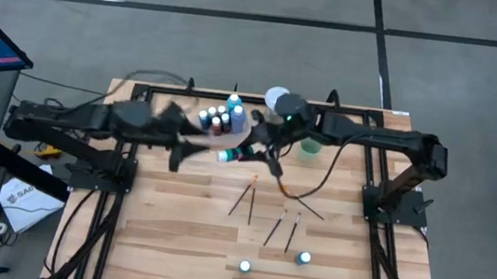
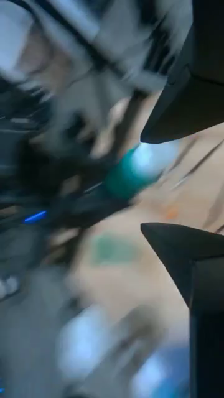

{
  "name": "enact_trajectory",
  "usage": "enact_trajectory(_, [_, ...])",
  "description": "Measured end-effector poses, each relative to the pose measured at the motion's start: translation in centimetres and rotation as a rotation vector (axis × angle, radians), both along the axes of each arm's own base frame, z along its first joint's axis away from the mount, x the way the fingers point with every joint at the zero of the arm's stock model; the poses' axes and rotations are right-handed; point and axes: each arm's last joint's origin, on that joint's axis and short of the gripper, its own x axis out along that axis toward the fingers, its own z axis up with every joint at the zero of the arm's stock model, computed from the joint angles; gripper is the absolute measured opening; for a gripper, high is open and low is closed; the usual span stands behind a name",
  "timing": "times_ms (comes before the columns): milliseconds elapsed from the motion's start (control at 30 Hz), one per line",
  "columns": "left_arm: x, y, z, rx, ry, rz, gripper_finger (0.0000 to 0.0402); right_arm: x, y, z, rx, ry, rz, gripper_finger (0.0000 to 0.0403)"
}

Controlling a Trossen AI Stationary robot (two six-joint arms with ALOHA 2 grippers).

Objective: Pick & Place Paint Supplies
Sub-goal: Put the small dark green paint bottle into the transparent bin

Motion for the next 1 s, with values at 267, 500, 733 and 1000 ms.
enact_trajectory(267, [-1.1, -0.5, 2.7, 0.421, -0.145, 0.031, 0.0221, -0.5, -1.4, 3.1, 0.097, -0.206, 0.002, 0.015])
enact_trajectory(500, [2.0, -0.7, 2.0, 0.596, -0.13, 0.013, 0.0221, -0.4, -1.3, 4.5, 0.126, -0.327, 0.007, 0.015])
enact_trajectory(733, [2.5, -0.9, 2.3, 0.602, -0.192, -0.022, 0.0222, -0.4, -1.3, 4.7, 0.135, -0.335, 0.005, 0.0153])
enact_trajectory(1000, [2.8, -1.3, 3.5, 0.599, -0.364, -0.12, 0.0217, -0.3, -0.5, 5.2, 0.148, -0.384, 0.039, 0.0154])
